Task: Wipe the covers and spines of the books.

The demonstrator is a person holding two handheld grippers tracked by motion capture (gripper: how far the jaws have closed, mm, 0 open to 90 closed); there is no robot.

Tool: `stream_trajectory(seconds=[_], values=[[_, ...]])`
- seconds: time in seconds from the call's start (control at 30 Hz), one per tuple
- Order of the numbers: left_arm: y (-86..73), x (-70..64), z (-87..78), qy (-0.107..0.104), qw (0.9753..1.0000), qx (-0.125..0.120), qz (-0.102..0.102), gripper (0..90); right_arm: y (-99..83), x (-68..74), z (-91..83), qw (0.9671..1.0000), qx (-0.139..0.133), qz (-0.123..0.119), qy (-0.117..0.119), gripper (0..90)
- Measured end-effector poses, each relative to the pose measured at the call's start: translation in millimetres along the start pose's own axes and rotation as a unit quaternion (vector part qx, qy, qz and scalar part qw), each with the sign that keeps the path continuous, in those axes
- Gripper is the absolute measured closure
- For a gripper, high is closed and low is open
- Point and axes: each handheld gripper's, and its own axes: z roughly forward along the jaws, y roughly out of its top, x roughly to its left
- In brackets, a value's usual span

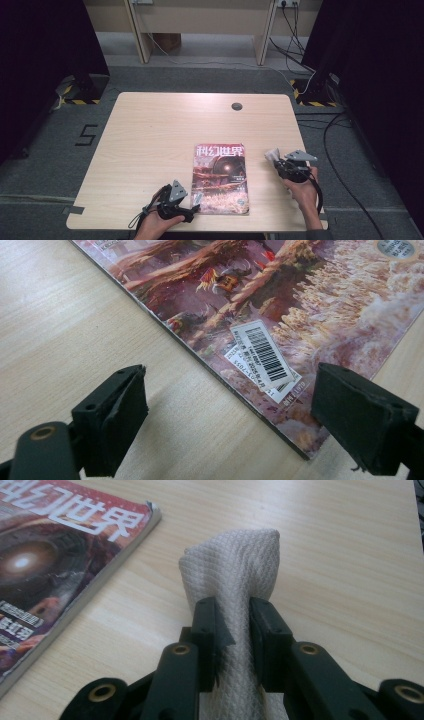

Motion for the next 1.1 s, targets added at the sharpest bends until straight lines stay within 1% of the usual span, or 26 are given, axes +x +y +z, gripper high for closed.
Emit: stream_trajectory(seconds=[0.17,0.23,0.37,0.4,0.5,0.53,0.57,0.67,0.7,0.8,0.9,0.97,1.0,1.03,1.1], values=[[0.0,0.0,0.0,0.0,1.0,0.0,0.0,13.6,-7.5,-5.7,5.3,0.9998,0.019,0.008,-0.007,74.5],[0.0,0.0,0.1,0.0,1.0,0.0,0.0,13.6,-9.0,-7.0,5.9,0.9997,0.021,0.015,-0.005,74.5],[0.0,0.0,0.0,0.0,1.0,0.0,-0.001,13.6,-9.7,-2.2,8.6,0.9994,0.032,0.001,0.01,73.9],[0.0,0.0,0.0,0.0,1.0,0.0,0.0,13.6,-9.9,0.3,9.8,0.9993,0.036,-0.001,0.012,73.6],[-0.1,0.0,0.0,0.0,1.0,0.0,0.0,13.6,-10.4,2.0,11.5,0.9989,0.043,-0.007,0.017,72.1],[-0.3,-0.1,0.0,0.0,1.0,-0.001,-0.001,13.6,-11.9,2.4,13.9,0.9985,0.051,-0.003,0.02,66.8],[-0.4,-0.2,0.0,0.0,1.0,-0.002,-0.001,13.7,-12.4,2.2,14.5,0.9982,0.056,-0.002,0.022,64.8],[-0.3,-0.3,-0.2,0.001,1.0,-0.001,-0.001,13.7,-12.5,0.6,14.5,0.9985,0.05,0.01,0.02,57.9],[-0.3,-0.2,-0.2,0.0,1.0,-0.001,0.0,13.7,-11.8,0.7,13.6,0.9985,0.047,0.021,0.019,53.8],[-0.5,0.0,0.0,-0.001,1.0,-0.002,-0.002,13.7,-10.5,-0.4,13.1,0.9984,0.037,0.039,0.02,44.6],[-0.5,0.2,0.1,-0.001,1.0,-0.002,-0.001,13.7,-10.1,-0.6,13.9,0.9984,0.034,0.042,0.017,40.1],[-0.7,0.2,0.2,-0.002,1.0,-0.003,-0.003,13.8,-9.4,-1.0,13.4,0.9987,0.029,0.042,0.009,38.2],[-0.8,-0.1,-0.1,-0.001,1.0,-0.003,-0.002,13.8,-9.0,-0.9,12.7,0.9986,0.027,0.046,0.007,37.3],[-0.6,-0.2,-0.4,0.0,1.0,-0.002,0.001,14.1,-8.6,-1.4,12.0,0.9986,0.024,0.047,0.006,36.9],[-0.5,0.2,0.0,-0.003,1.0,-0.002,-0.001,14.0,-7.6,-2.1,11.0,0.9986,0.015,0.051,0.004,35.8]])
